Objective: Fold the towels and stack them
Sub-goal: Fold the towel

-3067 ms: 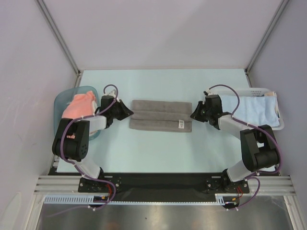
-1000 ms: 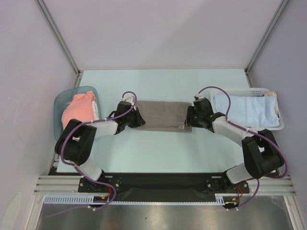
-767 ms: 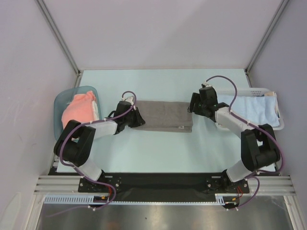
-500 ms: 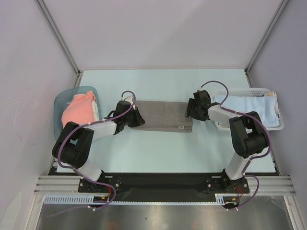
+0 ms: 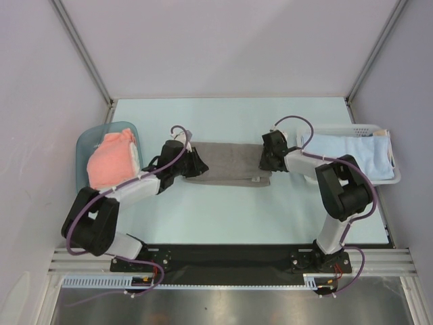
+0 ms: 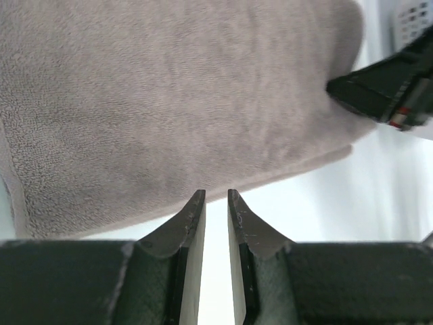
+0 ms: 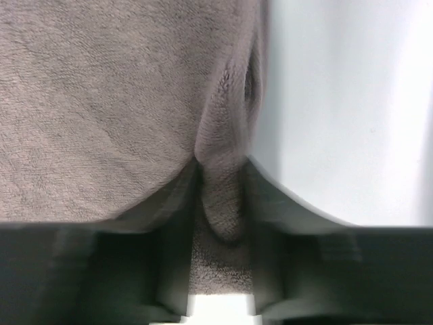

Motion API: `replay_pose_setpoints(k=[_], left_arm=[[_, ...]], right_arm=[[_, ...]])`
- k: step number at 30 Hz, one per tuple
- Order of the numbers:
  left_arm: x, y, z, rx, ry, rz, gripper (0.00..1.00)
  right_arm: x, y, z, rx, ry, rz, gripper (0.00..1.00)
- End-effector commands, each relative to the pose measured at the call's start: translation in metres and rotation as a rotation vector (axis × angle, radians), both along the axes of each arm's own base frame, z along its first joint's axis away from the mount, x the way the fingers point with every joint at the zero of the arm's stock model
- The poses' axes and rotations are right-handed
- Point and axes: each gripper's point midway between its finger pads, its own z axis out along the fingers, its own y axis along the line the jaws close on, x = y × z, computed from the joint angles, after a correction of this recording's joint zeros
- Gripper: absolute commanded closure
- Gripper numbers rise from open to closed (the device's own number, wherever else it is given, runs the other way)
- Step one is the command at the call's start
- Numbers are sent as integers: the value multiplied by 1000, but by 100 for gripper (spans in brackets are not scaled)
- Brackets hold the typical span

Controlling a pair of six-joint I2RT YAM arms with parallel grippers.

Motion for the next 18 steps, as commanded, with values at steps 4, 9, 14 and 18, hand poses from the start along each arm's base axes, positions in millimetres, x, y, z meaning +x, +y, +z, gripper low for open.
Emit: replay_pose_setpoints(k=[4, 9, 14, 18], left_arm=[[-3, -14, 83, -84, -144, -52, 78], [-23, -8, 122, -73, -209, -124, 79], [-45, 2, 136, -42, -254, -177, 79], [-63, 8, 136, -26, -275, -218, 79]], right_arm=[[-17, -14, -26, -134, 90, -7, 98], [-14, -21, -8, -219, 60, -3, 100], [-18, -27, 20, -336, 30, 38, 100], [-24, -28, 55, -455, -22, 72, 100]])
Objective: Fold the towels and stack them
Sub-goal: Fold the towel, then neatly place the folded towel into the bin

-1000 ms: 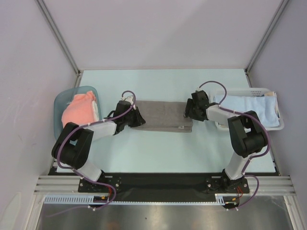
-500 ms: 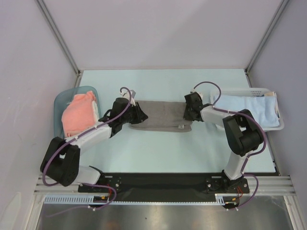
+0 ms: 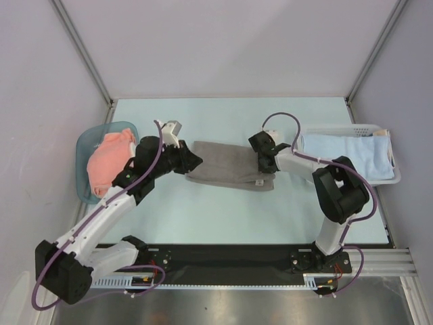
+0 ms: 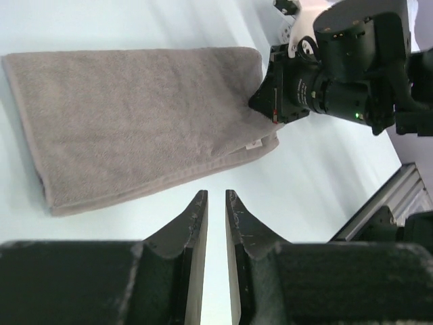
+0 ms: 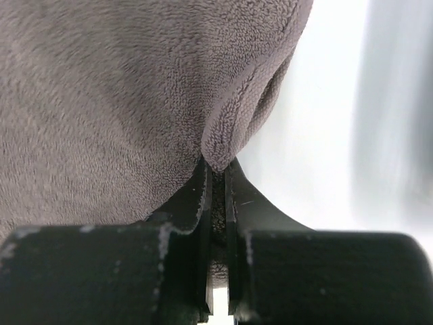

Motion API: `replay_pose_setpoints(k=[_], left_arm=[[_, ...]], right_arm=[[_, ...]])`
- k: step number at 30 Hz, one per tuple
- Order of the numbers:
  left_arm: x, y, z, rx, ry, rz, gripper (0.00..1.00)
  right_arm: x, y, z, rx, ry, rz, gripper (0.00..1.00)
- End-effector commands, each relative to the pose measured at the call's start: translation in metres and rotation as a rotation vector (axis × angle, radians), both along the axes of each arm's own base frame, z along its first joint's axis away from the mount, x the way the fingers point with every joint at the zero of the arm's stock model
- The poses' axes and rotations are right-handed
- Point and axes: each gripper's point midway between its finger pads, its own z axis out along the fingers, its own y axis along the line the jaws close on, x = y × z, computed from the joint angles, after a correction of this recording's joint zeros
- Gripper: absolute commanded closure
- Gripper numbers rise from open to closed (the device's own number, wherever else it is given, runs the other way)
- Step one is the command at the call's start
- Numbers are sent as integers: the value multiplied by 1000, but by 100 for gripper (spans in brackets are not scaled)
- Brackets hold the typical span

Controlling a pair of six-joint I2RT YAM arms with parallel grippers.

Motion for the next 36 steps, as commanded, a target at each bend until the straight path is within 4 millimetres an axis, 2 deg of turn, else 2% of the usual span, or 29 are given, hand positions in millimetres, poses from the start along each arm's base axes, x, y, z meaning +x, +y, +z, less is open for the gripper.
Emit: replay_pose_setpoints(k=[1, 2, 4, 7, 10, 16, 17, 20, 21, 23, 27, 28, 31, 32, 33, 34, 35, 36], left_arm=[[-23, 4, 6, 34, -43, -77, 79], [-28, 7, 0, 50, -39, -84, 79], [-34, 8, -1, 45, -44, -96, 79], [-49, 7, 9, 25, -70, -147, 79], [-57, 15, 14, 47, -108, -149, 78], [-77, 17, 7, 42, -117, -208, 79], [-80, 18, 1, 48, -109, -211, 79], [-88, 25, -1, 67, -125, -208, 79], [-90, 26, -1, 72, -127, -208, 79], [-94, 29, 2, 73, -146, -209, 78], [-99, 30, 4, 64, -183, -208, 75], [-101, 28, 5, 58, -189, -217, 75], [-105, 28, 8, 56, -209, -217, 73], [-107, 29, 9, 55, -218, -212, 73], [-108, 29, 10, 53, -223, -212, 73], [-108, 29, 11, 52, -226, -211, 72], [-108, 30, 12, 51, -232, -207, 72], [-108, 31, 13, 50, -234, -203, 73]], right_arm=[[-10, -22, 53, -194, -56, 29, 100], [-9, -26, 62, -225, -78, 22, 100], [-15, -32, 79, -272, -83, 32, 100], [-17, -50, 108, -365, -120, 18, 100], [-17, -71, 138, -433, -167, -8, 100], [-10, -114, 172, -452, -204, -67, 100], [-11, -121, 180, -457, -213, -66, 100], [-11, -148, 193, -458, -231, -125, 100], [-11, -164, 195, -455, -229, -162, 100], [-13, -176, 204, -430, -248, -193, 100], [-14, -210, 219, -436, -286, -267, 100], [-15, -225, 223, -439, -296, -316, 100], [-19, -250, 231, -444, -329, -427, 100], [-25, -264, 226, -442, -324, -475, 100], [-23, -270, 233, -422, -377, -507, 100], [-27, -288, 231, -411, -387, -562, 100], [-29, -293, 221, -398, -377, -573, 100], [-29, -304, 223, -374, -401, -594, 100]])
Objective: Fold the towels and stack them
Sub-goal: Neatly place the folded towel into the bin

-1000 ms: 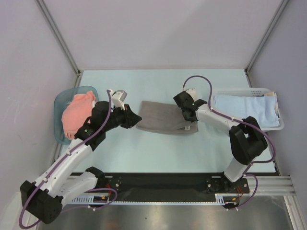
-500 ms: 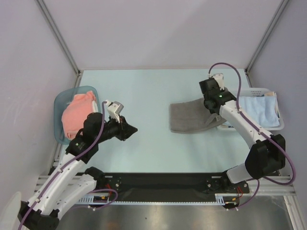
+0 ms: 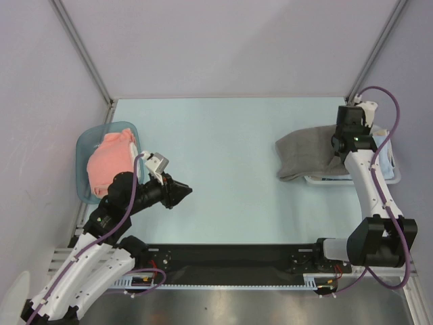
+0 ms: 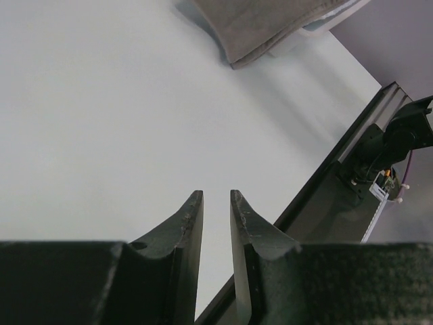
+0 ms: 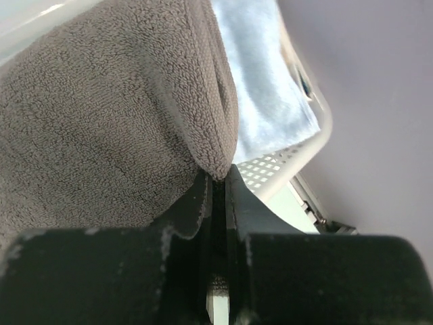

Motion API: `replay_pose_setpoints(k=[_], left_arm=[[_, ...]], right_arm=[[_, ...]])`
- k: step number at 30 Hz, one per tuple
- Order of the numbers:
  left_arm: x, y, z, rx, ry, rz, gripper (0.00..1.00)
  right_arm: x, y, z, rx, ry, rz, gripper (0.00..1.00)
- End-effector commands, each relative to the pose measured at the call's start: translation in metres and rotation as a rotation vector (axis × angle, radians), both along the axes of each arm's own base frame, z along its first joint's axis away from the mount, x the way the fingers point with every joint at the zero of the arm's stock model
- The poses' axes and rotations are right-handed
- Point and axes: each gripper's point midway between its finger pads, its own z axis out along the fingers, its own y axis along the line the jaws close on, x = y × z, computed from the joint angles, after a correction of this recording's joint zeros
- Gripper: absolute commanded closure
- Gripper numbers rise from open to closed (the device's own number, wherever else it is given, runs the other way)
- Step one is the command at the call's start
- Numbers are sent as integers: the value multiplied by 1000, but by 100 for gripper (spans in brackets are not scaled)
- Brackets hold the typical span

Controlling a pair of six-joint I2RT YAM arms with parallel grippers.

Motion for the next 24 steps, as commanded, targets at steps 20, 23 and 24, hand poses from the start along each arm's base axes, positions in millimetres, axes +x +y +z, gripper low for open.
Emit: replay_pose_setpoints(k=[20, 23, 24], left_arm=[[1, 3, 2, 15, -40, 19, 73], [1, 2, 1, 18, -36, 18, 73], [1, 2, 1, 17, -37, 15, 73]], right_arm=[[17, -95, 29, -166, -227, -86, 100], [22, -99, 20, -158, -217, -79, 100], [24, -100, 19, -162, -222, -78, 100]])
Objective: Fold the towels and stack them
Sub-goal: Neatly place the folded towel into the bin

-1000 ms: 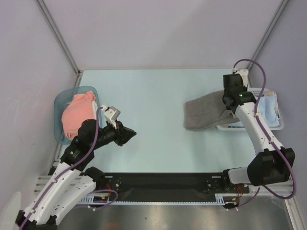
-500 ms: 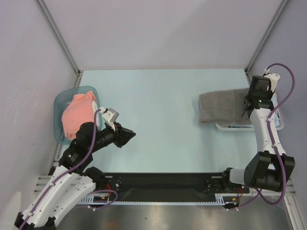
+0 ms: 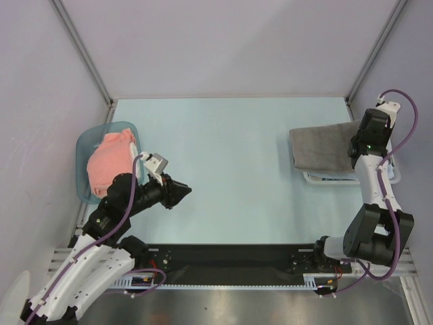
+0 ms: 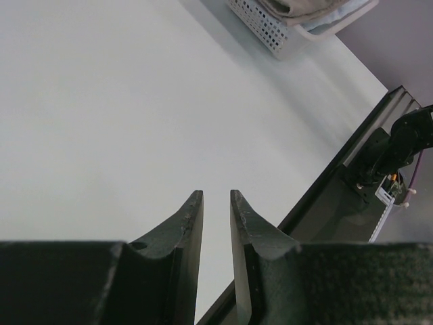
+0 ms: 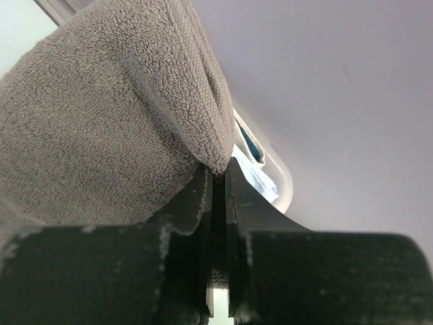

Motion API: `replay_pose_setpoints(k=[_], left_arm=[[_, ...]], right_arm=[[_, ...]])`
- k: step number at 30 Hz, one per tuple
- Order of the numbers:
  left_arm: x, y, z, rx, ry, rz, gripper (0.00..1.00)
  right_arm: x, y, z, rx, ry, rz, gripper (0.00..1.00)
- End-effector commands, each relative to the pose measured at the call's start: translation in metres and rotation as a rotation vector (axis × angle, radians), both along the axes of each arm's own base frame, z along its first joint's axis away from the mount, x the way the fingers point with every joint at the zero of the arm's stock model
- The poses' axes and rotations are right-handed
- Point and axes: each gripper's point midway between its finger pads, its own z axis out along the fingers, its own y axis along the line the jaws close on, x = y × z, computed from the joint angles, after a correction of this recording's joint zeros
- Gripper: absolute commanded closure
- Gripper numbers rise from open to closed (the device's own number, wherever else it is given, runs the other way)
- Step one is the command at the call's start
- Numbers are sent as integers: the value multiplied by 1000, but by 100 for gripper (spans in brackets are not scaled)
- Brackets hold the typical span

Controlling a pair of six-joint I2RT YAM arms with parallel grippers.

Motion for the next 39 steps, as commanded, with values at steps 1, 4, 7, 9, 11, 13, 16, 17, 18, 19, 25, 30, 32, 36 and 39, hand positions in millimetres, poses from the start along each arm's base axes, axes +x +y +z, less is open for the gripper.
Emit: replay_pose_setpoints(k=[1, 4, 7, 9, 11, 13, 16, 17, 18, 19, 25, 30, 32, 36, 39], left_arm=[[0, -1, -1, 14, -17, -8, 73], [1, -1, -2, 18, -12, -10, 73], [1, -2, -3, 19, -7, -12, 73], [1, -2, -4, 21, -5, -13, 73], [1, -3, -5, 22, -4, -13, 73], [1, -3, -4, 23, -4, -16, 72], [2, -3, -6, 26, 0, -13, 71], [2, -3, -7, 29, 4, -11, 71], [2, -2, -6, 30, 3, -8, 71], [3, -2, -7, 33, 5, -5, 71], [9, 3, -8, 38, 6, 32, 68], [24, 23, -10, 68, 3, 173, 64], [31, 33, -10, 80, 0, 240, 58], [62, 78, -23, 148, 82, 537, 50], [91, 121, -31, 148, 187, 782, 51]], right_arm=[[15, -10, 13, -46, -68, 9, 100], [23, -13, 11, -52, -80, 13, 100], [25, -18, 5, -50, -67, 8, 100], [27, -19, -4, -42, -49, 8, 100], [28, -20, -11, -39, -36, 2, 100], [26, -24, -14, -39, -34, -24, 89], [24, -27, -12, -36, -46, -56, 40], [25, -27, -10, -33, -52, -57, 28], [24, -27, -6, -23, -75, -71, 25], [24, -27, -1, -19, -94, -82, 23], [33, -2, 48, 137, -320, -94, 6], [54, 113, 64, 270, -369, 104, 0], [58, 162, 53, 331, -347, 234, 0], [51, 283, 13, 399, -254, 498, 0], [40, 328, -23, 449, -183, 609, 0]])
